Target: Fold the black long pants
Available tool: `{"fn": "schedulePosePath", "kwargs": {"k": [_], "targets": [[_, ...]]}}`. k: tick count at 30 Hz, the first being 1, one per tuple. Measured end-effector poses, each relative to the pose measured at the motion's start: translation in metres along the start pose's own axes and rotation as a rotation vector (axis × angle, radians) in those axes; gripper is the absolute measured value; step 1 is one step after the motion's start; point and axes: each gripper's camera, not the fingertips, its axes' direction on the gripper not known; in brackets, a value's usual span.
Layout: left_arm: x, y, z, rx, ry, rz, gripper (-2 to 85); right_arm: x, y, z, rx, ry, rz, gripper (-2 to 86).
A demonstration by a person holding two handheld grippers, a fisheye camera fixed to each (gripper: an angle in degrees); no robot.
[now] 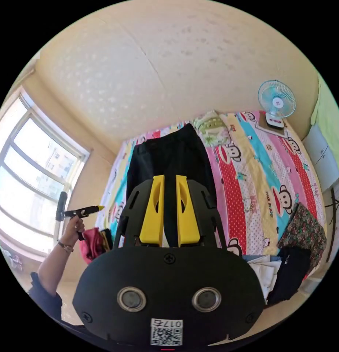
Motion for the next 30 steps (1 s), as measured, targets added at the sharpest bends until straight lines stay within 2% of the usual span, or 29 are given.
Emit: {"fn": "schedulePosePath", "kwargs": {"k": [2,5,9,11,13,15,17,18,21,22,23,24,25,26,27,28,30], "targets": [[-0.079,0.062,0.107,-0.162,-0.077,-0.052,13.5,0.048,0.086,0.101,-0.222,0.083,-0.008,6.6],[-0.149,0.147,0.175,-0.209,-0.119,-0.089,13.8,0.107,0.197,0.175,-0.451,0.111,-0.001,7.2],[-0.193,0.226,0.184,-0.143,-0.173,-0.081,14.0,0.17,0.3,0.174,-0.53,0.146,0.041,8.5],[-0.215,0.266,0.165,-0.05,-0.272,-0.085,14.3,0.214,0.361,0.157,-0.591,0.094,0.155,9.7],[-0.238,0.292,0.147,0.038,-0.27,-0.112,15.2,0.239,0.399,0.144,-0.618,0.053,0.225,10.4],[-0.263,0.306,0.151,0.006,-0.188,-0.093,16.0,0.256,0.432,0.14,-0.664,0.015,0.249,10.7],[-0.297,0.315,0.192,-0.228,0.037,-0.066,16.1,0.268,0.459,0.137,-0.672,0.034,0.213,9.7],[-0.303,0.317,0.198,-0.265,0.069,-0.069,15.2,0.27,0.46,0.133,-0.66,0.046,0.2,8.9],[-0.328,0.32,0.188,-0.336,0.149,-0.046,6.9,0.276,0.446,0.117,-0.831,-0.034,0.13,4.2],[-0.338,0.317,0.172,-0.358,0.28,-0.003,5.2,0.279,0.442,0.097,-0.858,-0.046,0.088,3.7],[-0.347,0.315,0.153,-0.359,0.495,0.035,4.2,0.285,0.44,0.072,-0.858,-0.042,0.051,3.4],[-0.353,0.314,0.144,-0.353,0.608,0.042,4.0,0.289,0.441,0.06,-0.863,-0.043,0.043,3.3],[-0.367,0.314,0.129,-0.343,0.828,0.031,3.9,0.301,0.445,0.039,-0.886,-0.063,0.052,3.2],[-0.384,0.316,0.116,-0.314,0.972,0.011,3.9,0.315,0.451,0.022,-0.894,-0.087,0.08,3.0],[-0.394,0.317,0.112,-0.3,0.997,-0.004,3.9,0.322,0.454,0.013,-0.88,-0.09,0.097,3.0],[-0.415,0.322,0.11,-0.31,0.949,-0.049,3.8,0.337,0.462,-0.003,-0.843,-0.072,0.125,2.9],[-0.455,0.335,0.123,-0.394,0.648,-0.213,3.9,0.358,0.475,-0.015,-0.808,0.002,0.164,2.9]]}}
